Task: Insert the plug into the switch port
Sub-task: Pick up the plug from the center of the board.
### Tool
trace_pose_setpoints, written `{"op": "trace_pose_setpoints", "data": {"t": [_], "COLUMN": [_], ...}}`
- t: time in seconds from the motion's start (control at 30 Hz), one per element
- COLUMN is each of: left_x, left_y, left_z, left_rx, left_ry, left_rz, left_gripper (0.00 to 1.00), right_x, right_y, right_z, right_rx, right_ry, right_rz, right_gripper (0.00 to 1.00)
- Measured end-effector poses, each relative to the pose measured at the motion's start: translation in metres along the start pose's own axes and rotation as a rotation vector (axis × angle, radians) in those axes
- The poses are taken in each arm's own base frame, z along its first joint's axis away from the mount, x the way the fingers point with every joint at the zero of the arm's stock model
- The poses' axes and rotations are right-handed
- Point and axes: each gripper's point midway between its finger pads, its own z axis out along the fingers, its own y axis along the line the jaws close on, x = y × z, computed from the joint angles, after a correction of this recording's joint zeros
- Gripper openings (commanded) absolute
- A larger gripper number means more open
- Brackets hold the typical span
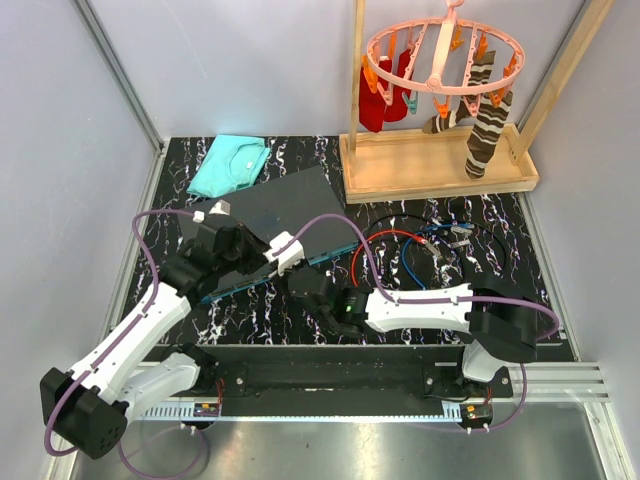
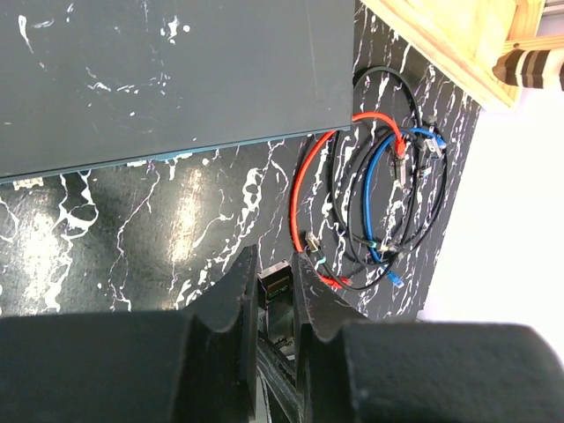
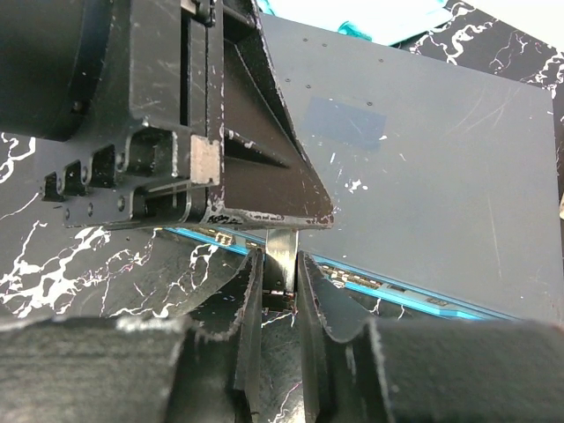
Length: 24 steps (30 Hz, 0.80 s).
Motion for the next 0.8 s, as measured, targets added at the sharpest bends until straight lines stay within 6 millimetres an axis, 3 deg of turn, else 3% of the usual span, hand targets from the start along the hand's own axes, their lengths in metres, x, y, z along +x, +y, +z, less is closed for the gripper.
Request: {"op": "trace_pose_setpoints", "data": {"t": [0.1, 0.23, 0.4, 0.47, 0.63, 0.8], "left_x": [0.001, 0.0, -0.021, -0.038, -0.073, -0.089], "left_y": [0.002, 0.002, -0.005, -0.01, -0.011, 0.007], "left_z": [0.0, -0.001, -0.013, -0.027, -0.072, -0.109], "left_rx": [-0.007, -0.01, -0.002, 0.016, 0.044, 0.034], "left_ry": [0.003, 0.002, -0.089, -0.172, -0.388, -0.568], "left_rz": [0.001, 0.022, 0.099, 0.151, 0.305, 0.456], "left_gripper": [0.3, 0.65, 0.92, 0.99, 0.99, 0.99], "right_x": [0.001, 0.009, 0.023, 0.034, 0.071, 0.099], "right_y": [0.001, -0.001, -0.002, -0.003, -0.013, -0.041], "right_z": [0.0, -0.002, -0.005, -0.007, -0.011, -0.006], "right_rx": [-0.001, 0.009, 0.013, 0.015, 0.019, 0.072], "right_ry": [0.005, 0.031, 0.074, 0.099, 0.185, 0.242], "right_rz": [0.002, -0.005, 0.002, 0.01, 0.051, 0.136], "right_gripper": [0.0, 0.0, 0.0, 0.0, 0.0, 0.0]}}
